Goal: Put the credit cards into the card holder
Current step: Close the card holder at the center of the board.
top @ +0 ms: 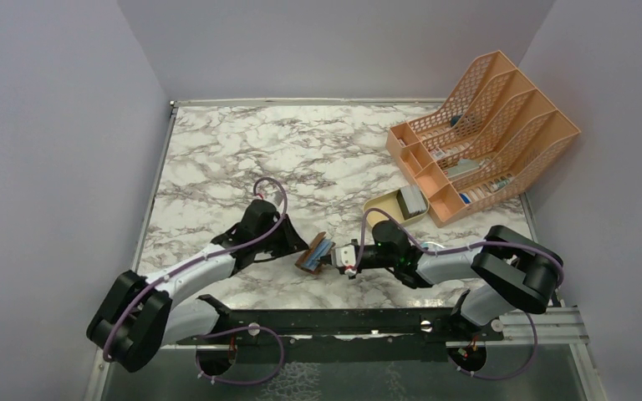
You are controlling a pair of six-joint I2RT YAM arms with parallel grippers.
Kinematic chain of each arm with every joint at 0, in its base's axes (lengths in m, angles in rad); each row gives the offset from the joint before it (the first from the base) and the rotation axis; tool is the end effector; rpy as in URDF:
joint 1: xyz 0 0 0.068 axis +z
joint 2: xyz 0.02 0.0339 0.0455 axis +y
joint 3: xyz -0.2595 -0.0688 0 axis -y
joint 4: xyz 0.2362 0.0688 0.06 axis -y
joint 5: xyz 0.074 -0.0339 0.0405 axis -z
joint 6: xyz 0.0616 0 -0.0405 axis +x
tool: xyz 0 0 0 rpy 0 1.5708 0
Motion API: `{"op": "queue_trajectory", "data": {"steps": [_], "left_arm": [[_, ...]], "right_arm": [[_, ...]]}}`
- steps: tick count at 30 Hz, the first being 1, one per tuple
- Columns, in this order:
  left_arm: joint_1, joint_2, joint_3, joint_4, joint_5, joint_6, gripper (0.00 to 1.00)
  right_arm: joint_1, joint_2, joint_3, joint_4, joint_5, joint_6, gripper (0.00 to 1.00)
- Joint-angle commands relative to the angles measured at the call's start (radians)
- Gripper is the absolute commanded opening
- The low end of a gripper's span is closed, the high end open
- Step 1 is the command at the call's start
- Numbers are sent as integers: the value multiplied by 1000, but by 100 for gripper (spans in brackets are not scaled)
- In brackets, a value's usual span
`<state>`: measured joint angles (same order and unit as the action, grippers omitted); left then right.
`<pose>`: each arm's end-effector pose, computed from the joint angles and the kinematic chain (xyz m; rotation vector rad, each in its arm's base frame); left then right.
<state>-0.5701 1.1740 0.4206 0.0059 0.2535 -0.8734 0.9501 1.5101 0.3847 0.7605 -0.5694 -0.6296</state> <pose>0.1862 -0.1377 0.1442 -0.2414 2.5048 -0.9651 0.1345 0.2453 0.1403 -1.6287 1.0721 0.7622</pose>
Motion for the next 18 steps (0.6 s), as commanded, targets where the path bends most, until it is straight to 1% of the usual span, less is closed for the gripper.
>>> {"op": "queue_trajectory", "data": {"steps": [1,7,13,18], "left_arm": [[-21,-109,31,-34,56,-51,21],[-72,-144,1,-15,28,-77,22],[-110,-90,-69,93,7,-98,21],[-143,-32,-80,115,-51,-69,21]], "right_arm": [[6,11,-23,85,-20,-2,1],[6,22,-45,148,-27,5,1],[5,48,-78,261,-9,41,1],[6,86,-115,410,20,87,1]]}}
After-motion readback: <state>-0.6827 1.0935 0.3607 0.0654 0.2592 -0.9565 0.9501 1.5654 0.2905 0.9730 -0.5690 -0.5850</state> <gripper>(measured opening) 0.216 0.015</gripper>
